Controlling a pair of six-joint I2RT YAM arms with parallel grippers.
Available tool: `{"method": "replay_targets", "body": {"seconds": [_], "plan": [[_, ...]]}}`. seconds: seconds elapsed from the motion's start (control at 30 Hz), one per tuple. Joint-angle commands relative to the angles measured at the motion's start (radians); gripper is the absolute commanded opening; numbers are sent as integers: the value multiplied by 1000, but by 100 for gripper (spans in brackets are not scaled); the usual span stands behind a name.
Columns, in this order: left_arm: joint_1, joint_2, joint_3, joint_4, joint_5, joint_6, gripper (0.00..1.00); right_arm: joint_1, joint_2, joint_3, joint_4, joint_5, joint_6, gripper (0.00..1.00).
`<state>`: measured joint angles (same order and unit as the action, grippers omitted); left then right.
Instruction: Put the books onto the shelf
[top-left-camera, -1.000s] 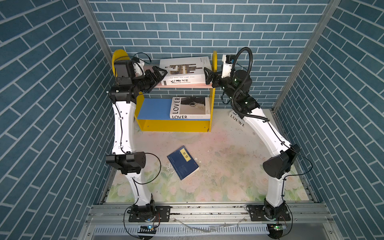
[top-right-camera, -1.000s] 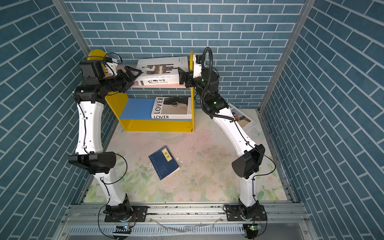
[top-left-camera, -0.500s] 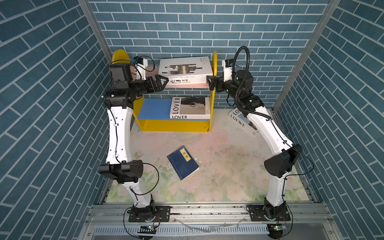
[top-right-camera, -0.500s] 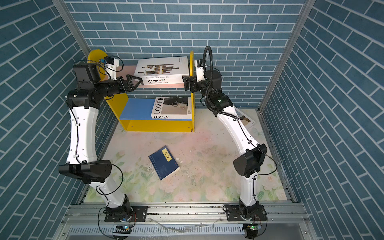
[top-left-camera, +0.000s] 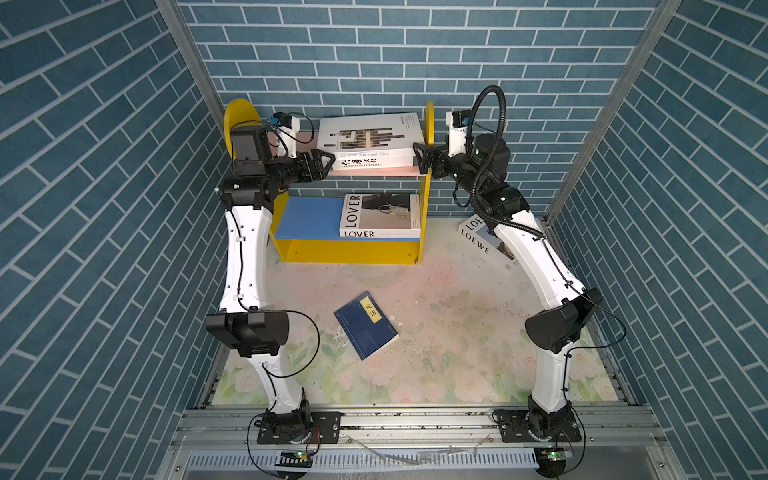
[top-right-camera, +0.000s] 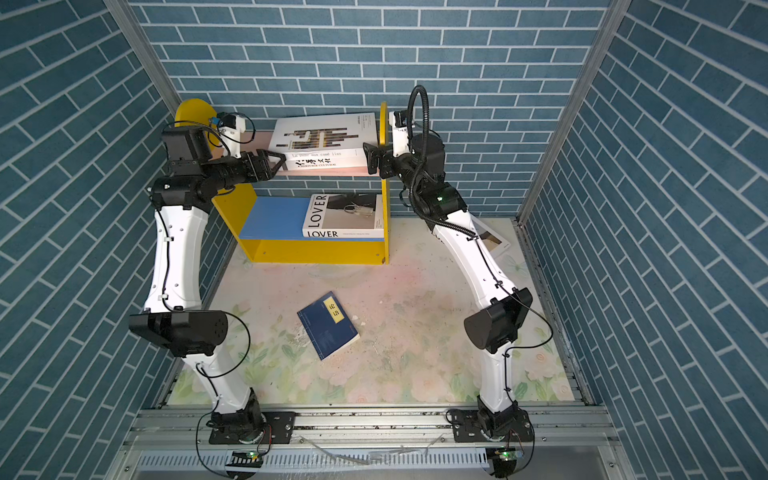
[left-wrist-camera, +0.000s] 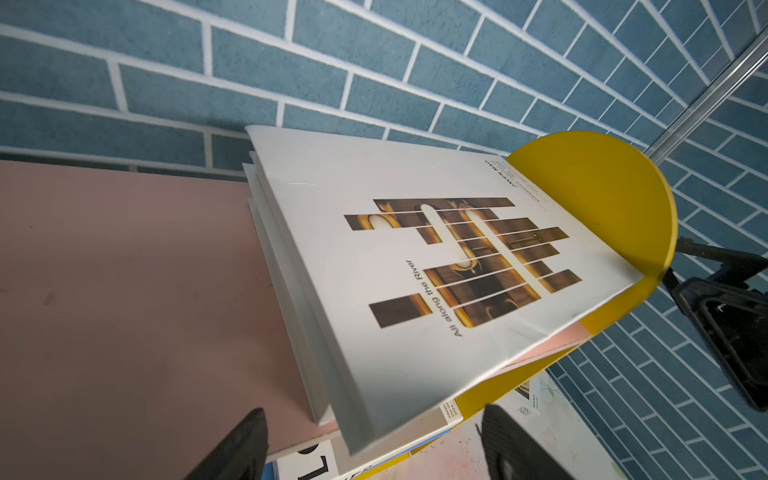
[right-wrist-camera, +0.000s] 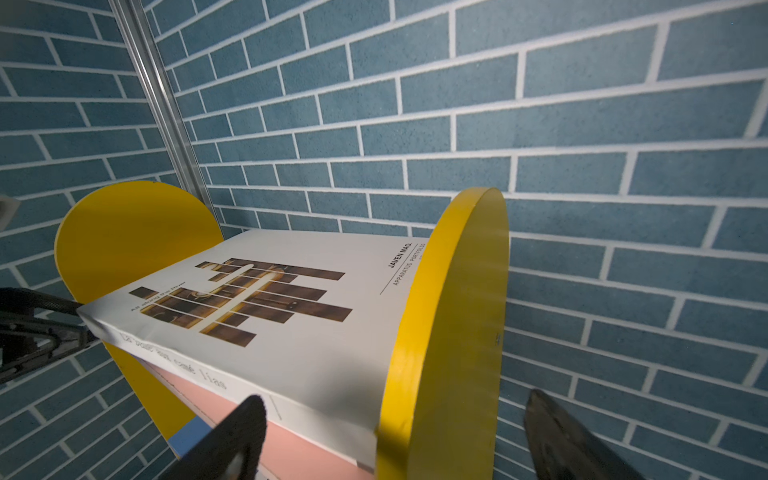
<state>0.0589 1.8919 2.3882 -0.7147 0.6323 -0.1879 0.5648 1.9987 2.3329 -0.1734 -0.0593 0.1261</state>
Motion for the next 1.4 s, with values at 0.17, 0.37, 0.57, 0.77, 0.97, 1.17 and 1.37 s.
{"method": "replay_targets", "body": {"seconds": [0.17,0.37,0.57,0.77,0.97,1.17,1.37], "plan": [[-9,16,31,51,9,-2,76,4,23,29,-36,-8,-6,94],[-16,31,38,70,6,-11,67,10,38,34,14,24,8,88],[-18,45,49,75,-3,-19,60,14,47,39,37,58,12,80],[-18,60,60,93,-3,-34,57,19,51,41,47,68,16,77],[-24,78,83,95,8,-44,52,20,51,41,52,79,14,76],[-31,65,72,101,10,-43,52,20,70,57,51,92,16,73],[-33,40,48,108,9,-41,52,20,77,67,49,104,15,69]]}}
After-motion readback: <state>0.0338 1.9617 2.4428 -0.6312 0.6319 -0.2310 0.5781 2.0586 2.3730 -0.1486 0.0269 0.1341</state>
